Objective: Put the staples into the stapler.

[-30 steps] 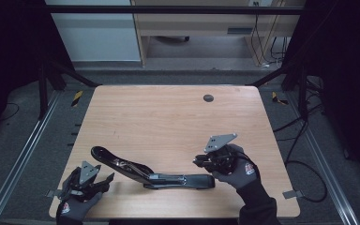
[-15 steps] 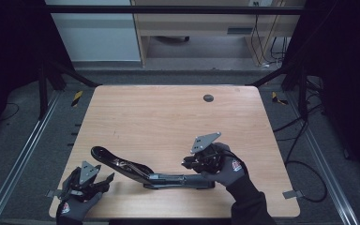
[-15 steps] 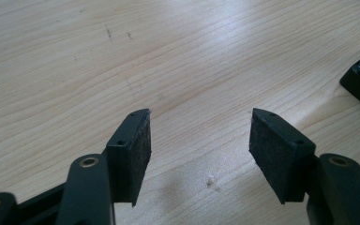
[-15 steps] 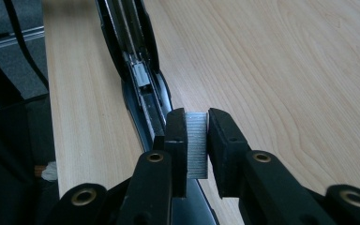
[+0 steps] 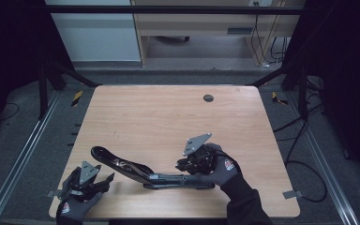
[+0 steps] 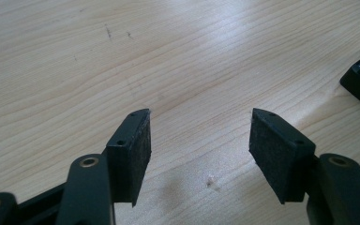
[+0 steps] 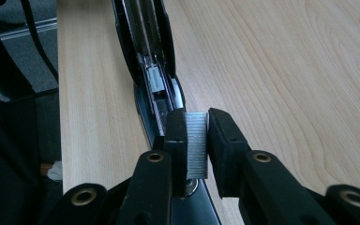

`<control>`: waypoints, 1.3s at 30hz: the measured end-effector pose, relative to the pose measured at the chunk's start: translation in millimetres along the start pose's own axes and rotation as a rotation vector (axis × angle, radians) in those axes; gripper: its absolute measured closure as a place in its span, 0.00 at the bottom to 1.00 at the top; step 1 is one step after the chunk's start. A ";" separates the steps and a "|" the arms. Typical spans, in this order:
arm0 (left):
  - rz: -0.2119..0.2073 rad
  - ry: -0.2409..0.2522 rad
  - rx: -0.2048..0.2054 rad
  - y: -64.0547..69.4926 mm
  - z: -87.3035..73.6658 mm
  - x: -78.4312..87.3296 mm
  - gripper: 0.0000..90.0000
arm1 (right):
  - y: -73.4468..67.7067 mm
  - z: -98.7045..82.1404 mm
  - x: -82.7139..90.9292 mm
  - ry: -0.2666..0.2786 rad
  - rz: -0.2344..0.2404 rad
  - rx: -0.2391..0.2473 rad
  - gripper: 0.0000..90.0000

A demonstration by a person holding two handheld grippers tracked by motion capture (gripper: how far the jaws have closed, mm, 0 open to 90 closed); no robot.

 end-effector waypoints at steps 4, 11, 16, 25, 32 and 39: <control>0.000 0.001 0.000 0.0 0.1 0.1 0.43 | -1.5 0.4 -3.1 -0.009 0.010 0.005 0.87; 0.000 0.000 0.000 0.0 0.0 0.0 0.43 | -2.1 0.6 -6.5 -0.014 0.030 0.014 0.87; -0.001 0.000 0.000 0.0 -0.1 -0.1 0.43 | -2.4 -2.4 -10.6 -0.040 0.033 0.028 0.87; -0.001 0.000 0.000 0.0 -0.1 -0.1 0.43 | -4.9 -5.3 -16.9 -0.063 0.061 0.052 0.87; 0.000 -0.001 -0.002 -0.3 -0.2 -0.1 0.43 | -4.4 -9.0 -21.4 -0.079 0.065 0.063 0.87; 0.000 -0.001 -0.002 -0.2 -0.2 -0.1 0.43 | -5.9 -15.2 -24.9 -0.092 0.077 0.071 0.87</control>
Point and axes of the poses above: each handheld gripper's, and its own axes: x roughly backward along the jaws, z roughly out of its top, y roughly to its right, the point moved 10 cm from there along -x, roughly forward along the jaws
